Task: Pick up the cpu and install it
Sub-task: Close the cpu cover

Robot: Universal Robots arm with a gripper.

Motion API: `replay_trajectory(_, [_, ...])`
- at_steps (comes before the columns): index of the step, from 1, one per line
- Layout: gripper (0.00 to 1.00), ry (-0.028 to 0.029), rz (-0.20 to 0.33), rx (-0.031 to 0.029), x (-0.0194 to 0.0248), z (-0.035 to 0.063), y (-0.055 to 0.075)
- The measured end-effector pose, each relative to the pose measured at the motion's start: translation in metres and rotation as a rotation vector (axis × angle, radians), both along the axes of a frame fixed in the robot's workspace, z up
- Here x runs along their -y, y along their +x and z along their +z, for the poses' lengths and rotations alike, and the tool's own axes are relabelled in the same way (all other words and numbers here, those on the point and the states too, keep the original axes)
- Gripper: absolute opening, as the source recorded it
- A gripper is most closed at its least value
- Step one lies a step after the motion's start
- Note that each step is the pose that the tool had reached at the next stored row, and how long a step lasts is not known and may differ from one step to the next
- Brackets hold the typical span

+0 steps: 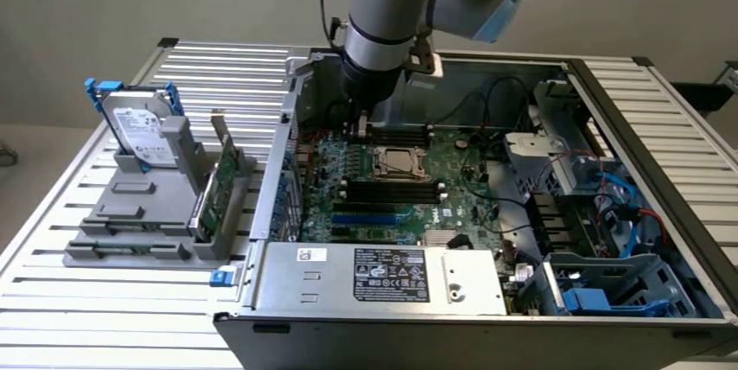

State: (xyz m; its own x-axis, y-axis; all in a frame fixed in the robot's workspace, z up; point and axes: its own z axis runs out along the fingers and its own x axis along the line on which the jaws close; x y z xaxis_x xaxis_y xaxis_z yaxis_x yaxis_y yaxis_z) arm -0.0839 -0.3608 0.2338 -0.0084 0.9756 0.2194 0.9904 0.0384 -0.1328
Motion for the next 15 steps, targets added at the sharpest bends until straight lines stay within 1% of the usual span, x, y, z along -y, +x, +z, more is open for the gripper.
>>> replay_trajectory(5, [0.11,0.0004,-0.062,0.0,0.0,0.0,-0.0014])
replay_trajectory(11, [0.11,0.0004,-0.162,-0.0001,0.0,-0.0004,-0.0015])
replay_trajectory(13, [0.11,0.0021,-0.184,-0.0035,0.0001,-0.0005,-0.0015])
replay_trajectory(14, [0.11,0.0034,-0.192,-0.0081,0.0002,-0.0005,-0.0016])
replay_trajectory(15, [0.11,0.0041,-0.199,-0.0145,0.0004,-0.0005,-0.0017])
